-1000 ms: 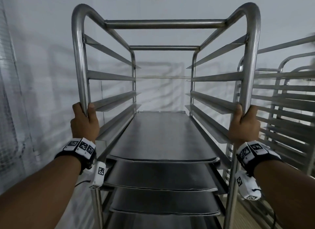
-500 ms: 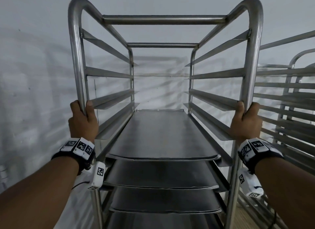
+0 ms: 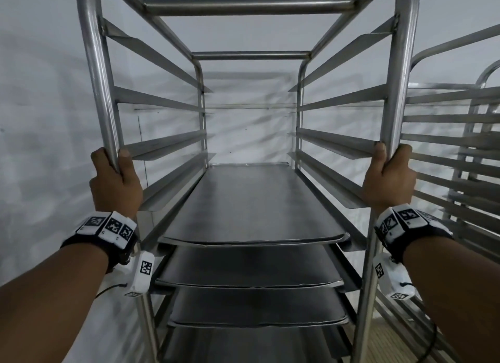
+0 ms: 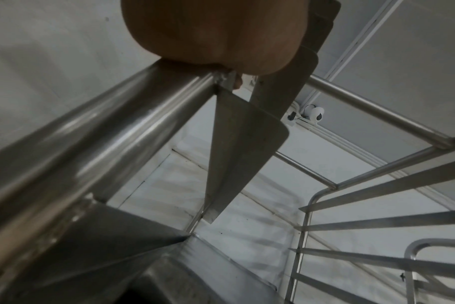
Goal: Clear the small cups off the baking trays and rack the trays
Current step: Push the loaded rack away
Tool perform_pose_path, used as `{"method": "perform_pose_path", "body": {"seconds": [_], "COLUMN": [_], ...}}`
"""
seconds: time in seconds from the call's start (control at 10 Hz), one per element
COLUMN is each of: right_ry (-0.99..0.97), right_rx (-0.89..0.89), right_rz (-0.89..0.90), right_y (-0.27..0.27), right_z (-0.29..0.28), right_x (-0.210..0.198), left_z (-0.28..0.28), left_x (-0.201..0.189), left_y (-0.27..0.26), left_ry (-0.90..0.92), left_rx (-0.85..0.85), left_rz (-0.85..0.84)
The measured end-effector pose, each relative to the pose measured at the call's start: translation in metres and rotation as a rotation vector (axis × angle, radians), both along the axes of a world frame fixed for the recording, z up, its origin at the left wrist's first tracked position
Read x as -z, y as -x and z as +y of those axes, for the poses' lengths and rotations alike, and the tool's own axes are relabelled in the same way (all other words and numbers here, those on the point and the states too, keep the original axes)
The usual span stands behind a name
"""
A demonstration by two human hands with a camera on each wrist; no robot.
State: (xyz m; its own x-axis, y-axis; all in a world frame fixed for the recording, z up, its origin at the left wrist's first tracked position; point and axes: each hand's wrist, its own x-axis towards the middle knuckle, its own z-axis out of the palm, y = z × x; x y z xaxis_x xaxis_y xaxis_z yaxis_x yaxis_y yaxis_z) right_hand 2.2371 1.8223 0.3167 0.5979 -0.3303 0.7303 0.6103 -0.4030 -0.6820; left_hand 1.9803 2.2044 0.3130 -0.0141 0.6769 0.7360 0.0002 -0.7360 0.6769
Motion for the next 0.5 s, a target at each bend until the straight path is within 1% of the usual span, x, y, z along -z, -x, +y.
{"method": "perform_pose_path", "body": {"seconds": [0.1,0.2,0.3,0.4,0.5], "right_ry": [0.022,0.052,0.108,0.115,0.251], "right_rx": [-0.008,0.018,-0.024,-0.115,-0.131], "right_rz": [0.0,0.035,0.128,0.266,0.474], "right_y": [-0.001,0.003,0.015,0.048,0.087], "right_z": [-0.002,-0.002,-0.003,-0.006,0.0], "right_x": [0.0,-0.001,-0.005,-0.018,-0.006], "left_z": [-0.004,-0.006,-0.011,-0.039,-0.087], "left_x": [0.001,0.002,-0.003,-0.018,-0.022], "left_y": [-0.001,-0.002,-0.002,0.0,0.001], "left_ry": [0.0,0.001,0.075,0.346,0.416], "left_rx": [-0.009,-0.037,-0.038,-0.059,-0.018], "left_rz": [0.013,0.039,0.102,0.292,0.568]}}
